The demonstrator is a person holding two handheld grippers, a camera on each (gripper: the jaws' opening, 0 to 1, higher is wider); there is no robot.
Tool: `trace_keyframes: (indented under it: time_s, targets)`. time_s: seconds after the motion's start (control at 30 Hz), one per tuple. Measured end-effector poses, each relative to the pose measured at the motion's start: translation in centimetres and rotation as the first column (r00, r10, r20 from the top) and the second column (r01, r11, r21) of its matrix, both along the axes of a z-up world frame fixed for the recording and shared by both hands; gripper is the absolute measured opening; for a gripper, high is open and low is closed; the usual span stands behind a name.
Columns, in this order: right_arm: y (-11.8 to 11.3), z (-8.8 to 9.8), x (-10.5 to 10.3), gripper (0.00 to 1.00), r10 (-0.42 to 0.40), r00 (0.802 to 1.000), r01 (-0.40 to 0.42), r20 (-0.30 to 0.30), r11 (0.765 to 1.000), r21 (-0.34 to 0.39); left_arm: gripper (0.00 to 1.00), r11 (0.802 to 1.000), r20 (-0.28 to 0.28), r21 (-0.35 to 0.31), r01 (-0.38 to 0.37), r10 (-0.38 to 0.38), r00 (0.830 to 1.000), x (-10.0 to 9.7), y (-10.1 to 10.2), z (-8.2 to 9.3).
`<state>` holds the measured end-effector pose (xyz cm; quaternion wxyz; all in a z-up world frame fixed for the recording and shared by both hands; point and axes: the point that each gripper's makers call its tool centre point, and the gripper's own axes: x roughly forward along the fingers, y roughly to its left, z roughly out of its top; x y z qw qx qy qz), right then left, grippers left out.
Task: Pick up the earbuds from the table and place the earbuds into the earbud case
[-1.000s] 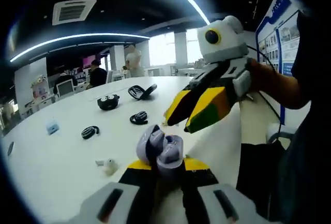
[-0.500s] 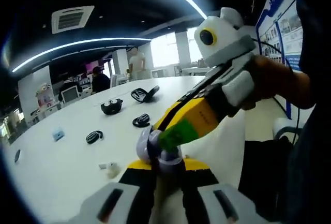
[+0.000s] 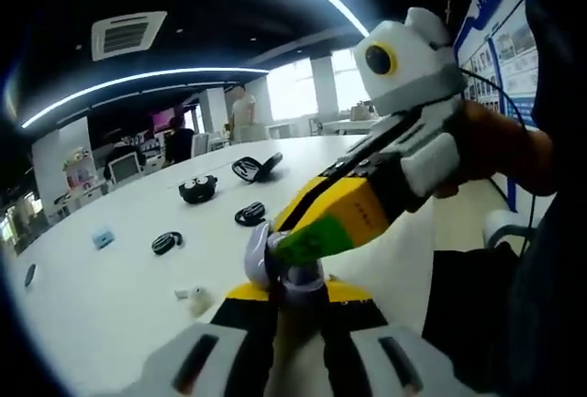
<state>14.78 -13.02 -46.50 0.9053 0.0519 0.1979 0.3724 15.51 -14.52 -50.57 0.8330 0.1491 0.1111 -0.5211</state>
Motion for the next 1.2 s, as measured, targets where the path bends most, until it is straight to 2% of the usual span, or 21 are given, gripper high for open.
trace_keyframes:
  time_s: [0.23,0.5,0.63,0.87,0.97,1.07,1.2]
  targets:
    - [-1.0,1.0,0.0,0.1,0.004,0.999,0.002,-0.049,0.991,0.136,0.2,1.0,-0.021,-0.015,-0.004,0.004,1.0,0.0,0.1,-0.1]
    - [-3.3,0.8,-0.5,0.1,-0.016,0.995,0.038,-0.098,0.973,0.228,0.2,1.0,-0.022,-0.012,-0.003,0.003,1.0,-0.1,0.1,0.0]
    - [-4.0,-0.2,-0.8,0.1,-0.019,0.996,0.035,-0.092,0.984,0.174,0.2,1.0,-0.024,-0.013,-0.003,0.003,1.0,-0.1,0.1,0.0]
    - [-4.6,-1.6,-1.5,0.1,-0.012,0.993,0.03,-0.119,0.988,0.149,0.2,1.0,-0.024,-0.01,-0.001,0.001,1.0,-0.1,0.1,0.0]
    - [-4.7,-2.7,-1.9,0.1,0.016,0.998,-0.016,-0.06,1.0,0.012,0.2,1.0,-0.026,-0.011,-0.001,0.001,1.0,-0.1,0.1,0.0]
    - [-4.6,-3.2,-2.3,0.1,0.066,0.998,-0.065,0.002,0.993,-0.103,0.2,1.0,-0.028,-0.011,-0.001,0.001,1.0,-0.1,0.1,0.0]
    - [-4.6,-3.6,-2.6,0.1,0.097,0.995,-0.093,0.02,0.983,-0.158,0.2,1.0,-0.028,-0.01,-0.001,0.001,1.0,-0.1,0.1,0.0]
